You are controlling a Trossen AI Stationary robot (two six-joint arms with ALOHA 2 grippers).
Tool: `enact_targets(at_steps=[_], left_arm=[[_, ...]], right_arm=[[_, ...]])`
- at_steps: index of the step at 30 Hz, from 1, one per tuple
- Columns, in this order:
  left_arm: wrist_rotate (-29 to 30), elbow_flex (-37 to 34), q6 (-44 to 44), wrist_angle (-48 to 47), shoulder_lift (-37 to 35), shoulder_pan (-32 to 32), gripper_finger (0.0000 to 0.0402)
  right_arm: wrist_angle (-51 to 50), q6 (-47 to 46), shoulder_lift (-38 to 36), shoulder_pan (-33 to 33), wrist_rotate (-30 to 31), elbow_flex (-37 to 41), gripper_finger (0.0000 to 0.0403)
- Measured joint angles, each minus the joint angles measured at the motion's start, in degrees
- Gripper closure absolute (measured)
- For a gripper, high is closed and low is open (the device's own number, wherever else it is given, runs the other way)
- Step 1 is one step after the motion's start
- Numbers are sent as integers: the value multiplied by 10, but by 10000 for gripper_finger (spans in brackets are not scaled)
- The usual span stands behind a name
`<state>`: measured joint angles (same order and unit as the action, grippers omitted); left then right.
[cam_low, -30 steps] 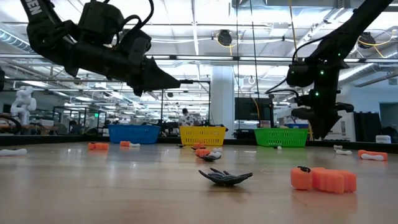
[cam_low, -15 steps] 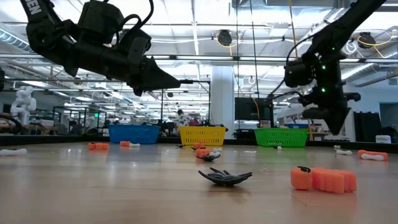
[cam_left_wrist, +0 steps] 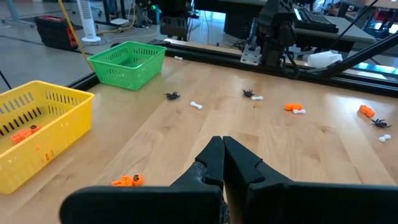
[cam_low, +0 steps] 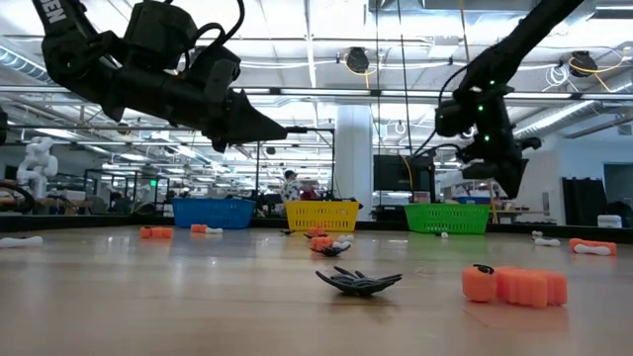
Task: Sort Halloween decoration
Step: Put the white bone toy into the green bin
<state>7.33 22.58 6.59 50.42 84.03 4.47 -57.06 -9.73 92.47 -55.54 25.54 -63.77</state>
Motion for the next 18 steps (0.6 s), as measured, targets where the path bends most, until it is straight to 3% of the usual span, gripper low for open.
enact_targets(at_steps=[8, 18], left_arm=[[0, 0, -10, -4, 0, -5, 401], [0, 0, -10, -4, 0, -10, 401]], right_arm=[[-21, -34, 66, -19, -3, -32, 403], [-24, -20, 71, -33, -18, -34, 403]])
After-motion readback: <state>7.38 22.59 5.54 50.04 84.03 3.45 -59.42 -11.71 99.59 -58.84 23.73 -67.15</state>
